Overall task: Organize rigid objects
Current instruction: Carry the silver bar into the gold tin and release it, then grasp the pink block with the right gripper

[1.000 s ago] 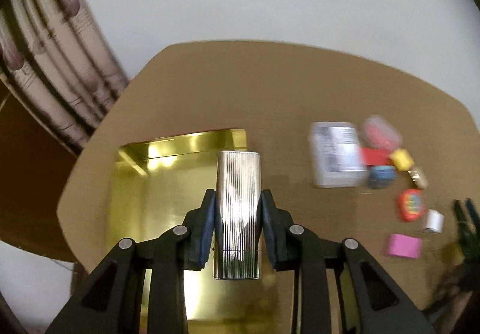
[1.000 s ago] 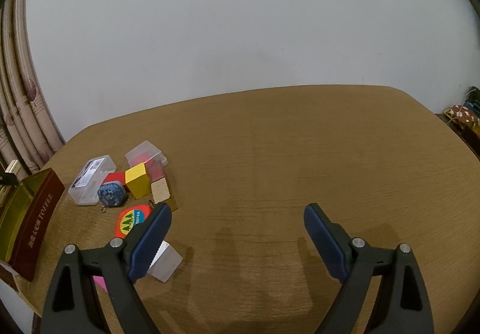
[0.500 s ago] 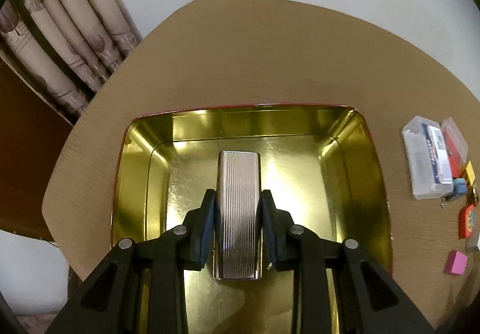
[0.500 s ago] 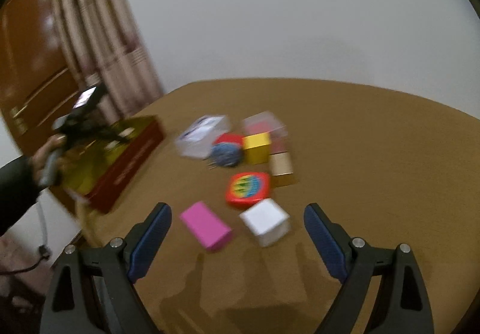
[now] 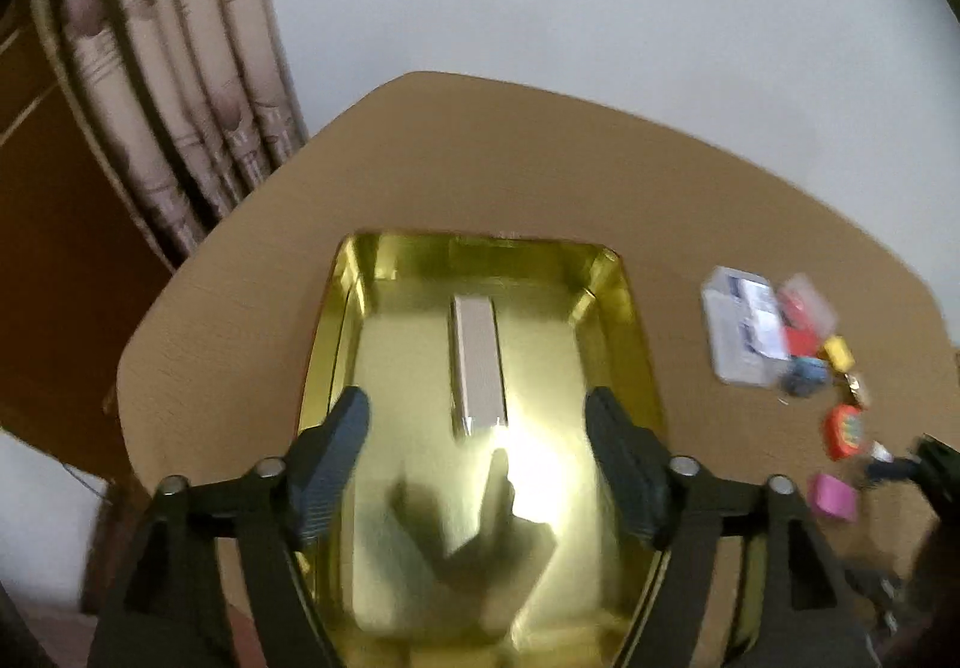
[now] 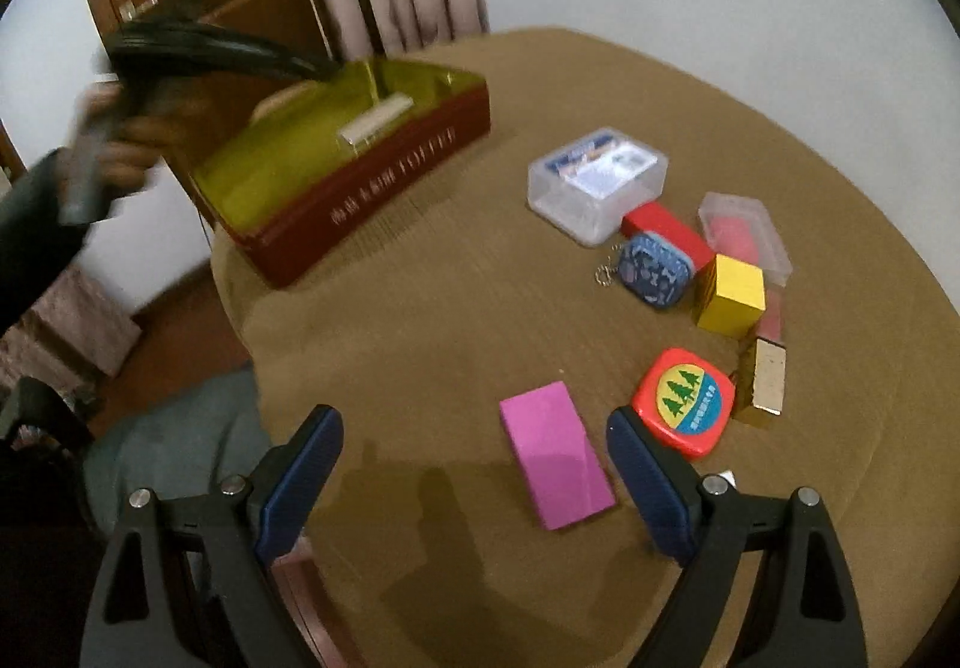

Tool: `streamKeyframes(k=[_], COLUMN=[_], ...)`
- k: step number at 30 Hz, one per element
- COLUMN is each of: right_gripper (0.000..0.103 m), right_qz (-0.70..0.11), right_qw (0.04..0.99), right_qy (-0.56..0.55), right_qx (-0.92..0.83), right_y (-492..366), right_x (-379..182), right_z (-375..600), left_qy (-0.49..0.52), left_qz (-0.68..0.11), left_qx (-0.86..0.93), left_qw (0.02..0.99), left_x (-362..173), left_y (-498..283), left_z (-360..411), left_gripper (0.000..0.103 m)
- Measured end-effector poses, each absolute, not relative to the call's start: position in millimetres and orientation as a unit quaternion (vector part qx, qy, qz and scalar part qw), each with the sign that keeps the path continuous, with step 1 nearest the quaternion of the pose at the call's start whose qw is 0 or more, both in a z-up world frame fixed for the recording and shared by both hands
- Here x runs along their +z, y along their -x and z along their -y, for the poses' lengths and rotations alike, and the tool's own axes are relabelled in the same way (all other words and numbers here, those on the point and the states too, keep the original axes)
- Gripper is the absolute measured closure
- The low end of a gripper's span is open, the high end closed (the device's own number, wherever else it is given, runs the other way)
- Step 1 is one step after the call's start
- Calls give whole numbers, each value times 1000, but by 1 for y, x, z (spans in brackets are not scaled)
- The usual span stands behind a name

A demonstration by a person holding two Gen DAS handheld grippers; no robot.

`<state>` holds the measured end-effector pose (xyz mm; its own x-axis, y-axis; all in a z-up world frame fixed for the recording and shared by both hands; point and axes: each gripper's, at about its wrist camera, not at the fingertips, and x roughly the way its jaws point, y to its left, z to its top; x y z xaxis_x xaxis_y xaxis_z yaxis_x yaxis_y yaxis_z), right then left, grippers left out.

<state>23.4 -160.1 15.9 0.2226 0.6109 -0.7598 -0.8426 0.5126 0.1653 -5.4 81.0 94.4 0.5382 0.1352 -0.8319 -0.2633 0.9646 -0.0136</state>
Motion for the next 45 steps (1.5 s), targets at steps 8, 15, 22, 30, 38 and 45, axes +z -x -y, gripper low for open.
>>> streamKeyframes(k=[8,15,22,30,38,45], right_gripper=[67,77,68,45,73,73], right_qz=[-455,-466,-486,-482,-495,-480], right_qw=[743,755,736,725,723,745], right_qy=[174,192,179,257,233,157], right_qx=[460,420,435,419,422,436], right_y=[-43,-56,-59,-50,-55,-64], right_x=[3,1,0,-10,-8,57], right_z=[148,157,155,137,142,100], left_qy=[91,115,118,125,119,122], left_qz=[-441,-463,-474,-483,-467,-455], left_qx=[130,109,91,76,81,83], left_qw=[883,872,868,863,872,878], left_x=[102,81,73,67,71,71], left_y=[106,138,136,135,140,156], left_z=[-81,-74,-67,-60,-56,-61], left_gripper=[28,28,28,28,28,28])
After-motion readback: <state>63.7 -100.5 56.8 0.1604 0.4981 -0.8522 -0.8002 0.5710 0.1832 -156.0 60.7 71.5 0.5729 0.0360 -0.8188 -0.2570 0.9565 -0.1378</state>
